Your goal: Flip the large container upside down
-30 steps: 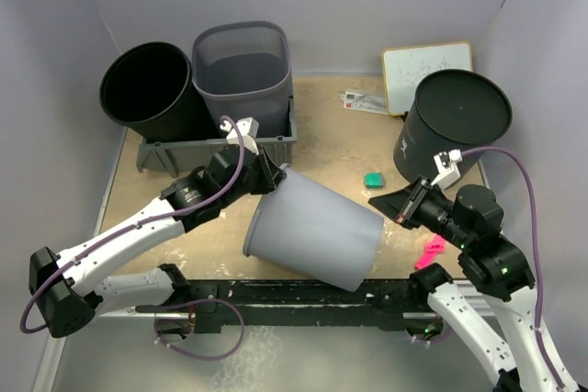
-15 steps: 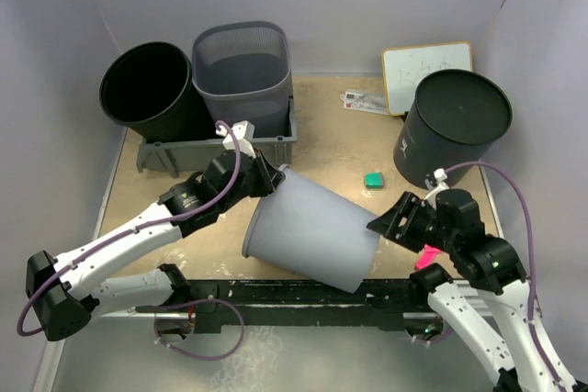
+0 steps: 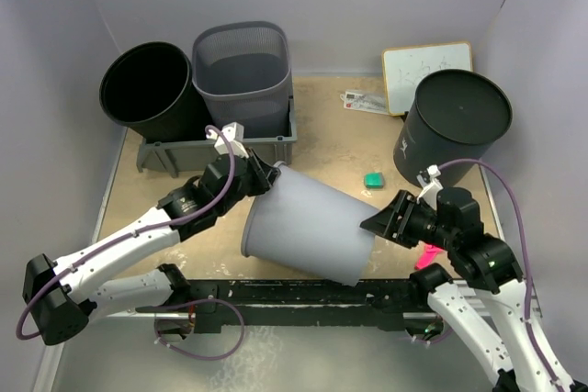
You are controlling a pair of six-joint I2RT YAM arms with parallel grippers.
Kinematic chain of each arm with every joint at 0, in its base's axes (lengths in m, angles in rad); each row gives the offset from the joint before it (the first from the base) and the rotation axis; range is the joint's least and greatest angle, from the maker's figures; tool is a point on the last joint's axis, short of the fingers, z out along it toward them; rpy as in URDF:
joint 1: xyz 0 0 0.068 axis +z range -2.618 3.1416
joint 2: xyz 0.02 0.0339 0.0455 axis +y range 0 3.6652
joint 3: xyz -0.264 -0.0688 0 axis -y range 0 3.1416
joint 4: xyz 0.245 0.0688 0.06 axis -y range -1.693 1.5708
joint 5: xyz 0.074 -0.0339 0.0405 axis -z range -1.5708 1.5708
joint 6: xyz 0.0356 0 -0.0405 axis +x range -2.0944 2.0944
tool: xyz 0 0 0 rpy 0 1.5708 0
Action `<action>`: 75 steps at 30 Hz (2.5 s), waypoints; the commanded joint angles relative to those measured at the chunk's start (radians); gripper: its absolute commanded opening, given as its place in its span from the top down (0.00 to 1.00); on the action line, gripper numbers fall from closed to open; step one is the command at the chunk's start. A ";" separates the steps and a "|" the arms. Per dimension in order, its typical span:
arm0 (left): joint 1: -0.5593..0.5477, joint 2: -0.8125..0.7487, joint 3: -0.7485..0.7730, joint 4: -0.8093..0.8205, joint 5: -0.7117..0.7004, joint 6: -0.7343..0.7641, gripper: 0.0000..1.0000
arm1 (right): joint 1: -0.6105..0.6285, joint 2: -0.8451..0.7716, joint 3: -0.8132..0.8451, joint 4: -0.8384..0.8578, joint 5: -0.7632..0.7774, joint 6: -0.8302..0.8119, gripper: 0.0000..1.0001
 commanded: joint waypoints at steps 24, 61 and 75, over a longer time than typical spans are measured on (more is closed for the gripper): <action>-0.006 0.224 0.082 -0.037 0.023 0.041 1.00 | 0.004 0.254 0.338 0.359 -0.171 -0.217 0.43; 0.008 0.012 0.366 -0.664 0.017 0.219 0.72 | 0.005 0.392 0.349 0.029 -0.054 -0.538 0.45; 0.009 -0.159 0.195 -0.501 0.386 0.163 0.78 | 0.005 0.388 0.330 0.094 0.067 -0.484 1.00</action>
